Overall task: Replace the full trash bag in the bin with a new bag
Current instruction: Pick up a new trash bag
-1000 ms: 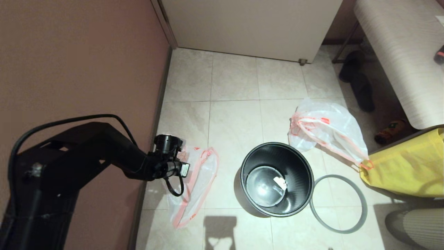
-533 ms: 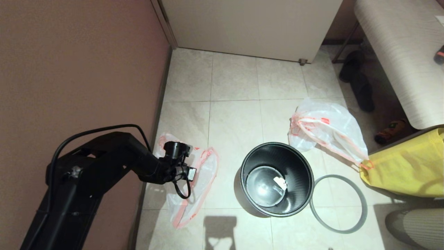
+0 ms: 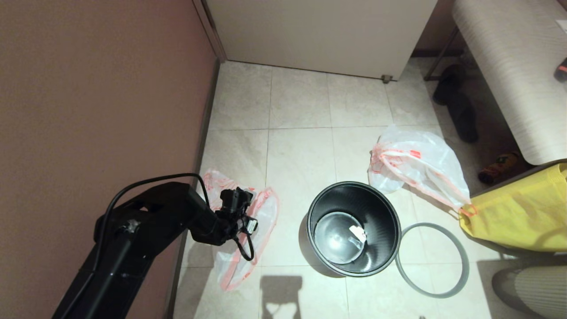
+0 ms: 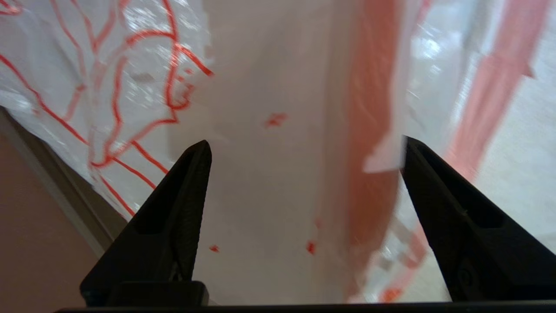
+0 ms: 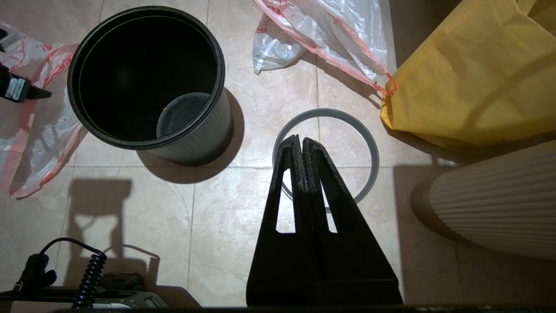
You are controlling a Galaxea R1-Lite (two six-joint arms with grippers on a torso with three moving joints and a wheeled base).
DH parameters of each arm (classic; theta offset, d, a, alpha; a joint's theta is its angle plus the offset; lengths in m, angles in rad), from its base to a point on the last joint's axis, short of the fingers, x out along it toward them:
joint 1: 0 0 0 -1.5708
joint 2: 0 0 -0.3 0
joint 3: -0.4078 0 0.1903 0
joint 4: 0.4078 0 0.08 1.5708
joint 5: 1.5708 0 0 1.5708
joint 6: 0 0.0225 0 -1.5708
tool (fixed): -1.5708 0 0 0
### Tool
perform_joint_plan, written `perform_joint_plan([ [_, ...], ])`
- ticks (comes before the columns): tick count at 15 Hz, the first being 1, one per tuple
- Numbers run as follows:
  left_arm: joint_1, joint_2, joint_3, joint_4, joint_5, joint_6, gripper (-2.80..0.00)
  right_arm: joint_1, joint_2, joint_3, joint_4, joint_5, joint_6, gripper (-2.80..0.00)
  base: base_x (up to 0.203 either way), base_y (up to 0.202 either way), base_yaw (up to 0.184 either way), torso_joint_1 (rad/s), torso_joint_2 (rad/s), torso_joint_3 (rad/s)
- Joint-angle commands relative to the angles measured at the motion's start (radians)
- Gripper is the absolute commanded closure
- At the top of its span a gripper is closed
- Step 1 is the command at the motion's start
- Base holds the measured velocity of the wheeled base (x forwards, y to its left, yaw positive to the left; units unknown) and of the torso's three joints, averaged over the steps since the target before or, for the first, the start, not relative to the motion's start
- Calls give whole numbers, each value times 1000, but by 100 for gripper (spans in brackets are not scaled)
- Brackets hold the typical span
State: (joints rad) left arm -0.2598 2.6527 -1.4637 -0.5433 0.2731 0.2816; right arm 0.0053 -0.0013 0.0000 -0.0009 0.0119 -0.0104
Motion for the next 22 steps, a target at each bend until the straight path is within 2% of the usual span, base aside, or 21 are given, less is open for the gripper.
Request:
perform_joint_plan([
  [1,-1,67,-54,-15,34,18,-280,1,1,0,1,0,0,0,0,0,0,0,0,0],
  [4,6,113,-128,-64,113,80,-280,1,1,0,1,0,0,0,0,0,0,0,0,0],
  [5,9,120,-139,-97,122,110,0,1,1,0,-1,0,0,0,0,0,0,0,0,0],
  [13,30,101,-104,-101,132,118,0,1,1,0,-1,0,0,0,0,0,0,0,0,0],
  [17,38,-31,29,-103,131,93,0,1,1,0,-1,0,0,0,0,0,0,0,0,0],
  [22,38,-366,302,-100,128,35,0,1,1,0,-1,0,0,0,0,0,0,0,0,0],
])
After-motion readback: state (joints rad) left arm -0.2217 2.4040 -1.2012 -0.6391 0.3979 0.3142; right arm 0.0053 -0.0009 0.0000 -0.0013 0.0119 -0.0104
